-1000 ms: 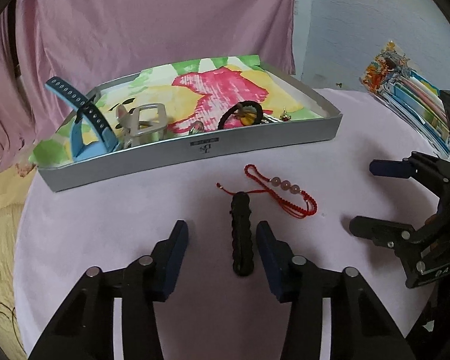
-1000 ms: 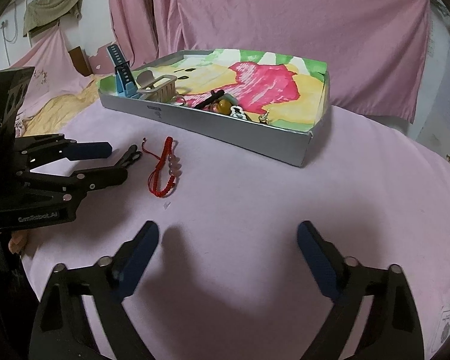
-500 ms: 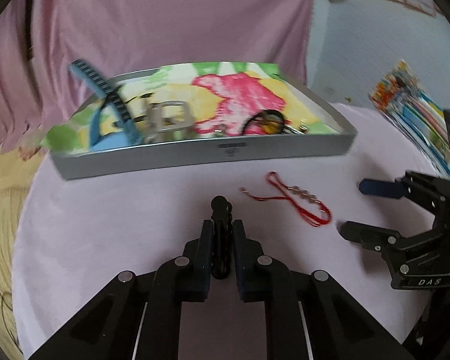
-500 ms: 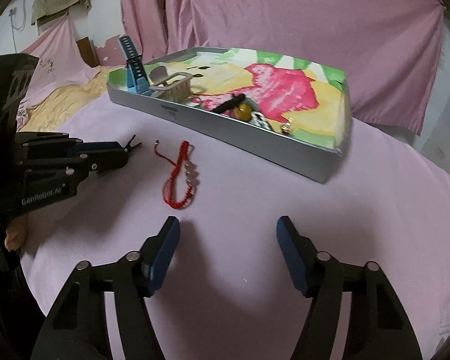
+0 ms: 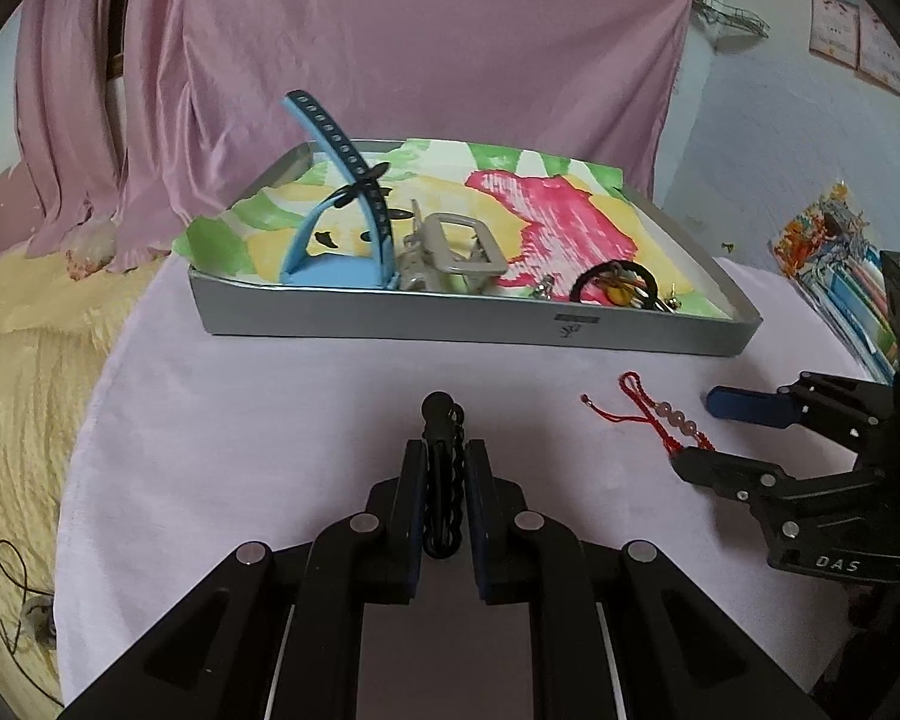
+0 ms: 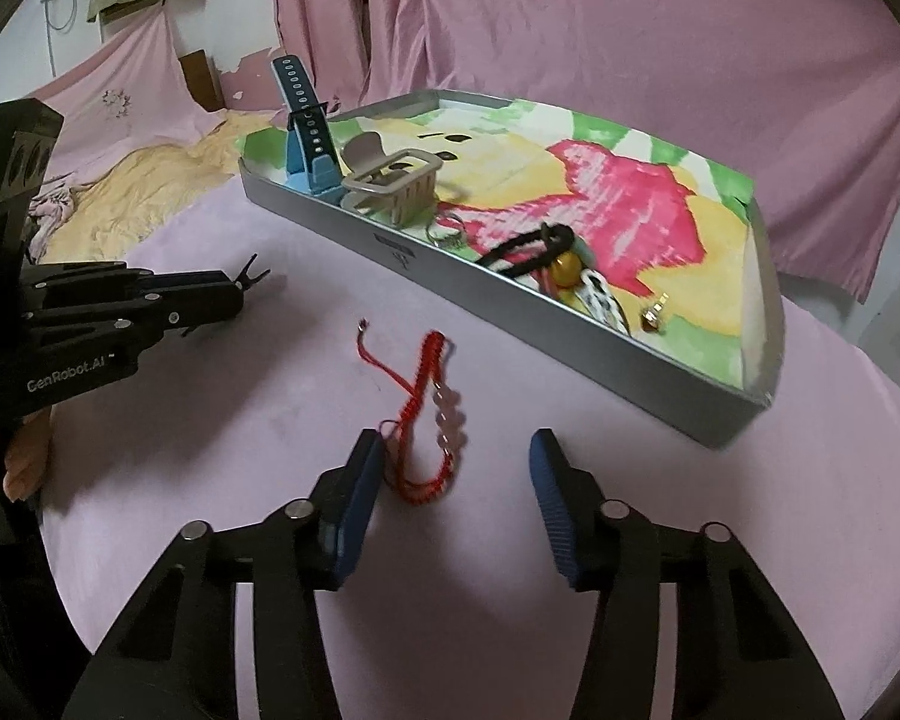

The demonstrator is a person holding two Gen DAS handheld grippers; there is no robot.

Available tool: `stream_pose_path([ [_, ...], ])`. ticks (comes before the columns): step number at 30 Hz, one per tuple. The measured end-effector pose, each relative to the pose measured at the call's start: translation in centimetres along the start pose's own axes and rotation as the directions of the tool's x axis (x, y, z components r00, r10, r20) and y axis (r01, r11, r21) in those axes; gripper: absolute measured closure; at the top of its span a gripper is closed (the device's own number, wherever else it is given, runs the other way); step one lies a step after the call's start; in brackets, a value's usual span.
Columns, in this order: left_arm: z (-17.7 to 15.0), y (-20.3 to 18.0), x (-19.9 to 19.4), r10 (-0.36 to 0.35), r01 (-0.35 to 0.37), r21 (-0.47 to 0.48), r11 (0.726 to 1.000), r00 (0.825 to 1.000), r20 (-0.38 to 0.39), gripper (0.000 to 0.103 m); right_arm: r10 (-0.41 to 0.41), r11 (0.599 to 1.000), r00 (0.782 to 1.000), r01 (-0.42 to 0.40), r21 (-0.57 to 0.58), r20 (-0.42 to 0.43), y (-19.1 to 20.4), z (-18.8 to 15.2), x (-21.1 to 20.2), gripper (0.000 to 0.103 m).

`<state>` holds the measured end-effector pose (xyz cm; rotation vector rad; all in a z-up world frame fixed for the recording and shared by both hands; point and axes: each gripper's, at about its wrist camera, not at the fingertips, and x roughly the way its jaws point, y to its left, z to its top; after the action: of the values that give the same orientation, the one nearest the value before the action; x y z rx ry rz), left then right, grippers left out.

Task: Organize jewelry
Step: 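Grasp the black beaded bracelet with the left gripper while the right grasps the red cord bracelet, then carry both bracelets into the tray and open the left gripper while the right releases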

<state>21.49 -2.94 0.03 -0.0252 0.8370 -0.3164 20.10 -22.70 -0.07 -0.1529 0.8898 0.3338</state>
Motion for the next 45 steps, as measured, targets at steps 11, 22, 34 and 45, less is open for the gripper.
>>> stream_pose_path([
  [11,0.1,1.5,-0.5,-0.051,0.052,-0.074,0.996,0.999,0.020,0.091,0.021,0.999,1.000,-0.022,0.031,0.013,-1.2,0.4,0.5,0.093],
  [22,-0.1,2.0,-0.1,-0.071,0.072,-0.100,0.992,0.997,0.007,0.091,0.080,0.996,0.997,-0.081,0.045,0.017,-2.0,0.4,0.5,0.094],
  [34,0.5,1.4,-0.6,-0.059,0.061,-0.079,0.995,0.998,0.031,0.091,0.126,0.990,0.990,-0.129,0.054,0.056,-2.0,0.0,-0.3,0.094],
  [45,1.3,0.1,-2.5,-0.069,0.078,-0.077,0.994,0.991,0.111,0.091,0.134,0.988,0.981,-0.143,0.060,0.139,-2.4,-0.2,-2.7,0.094],
])
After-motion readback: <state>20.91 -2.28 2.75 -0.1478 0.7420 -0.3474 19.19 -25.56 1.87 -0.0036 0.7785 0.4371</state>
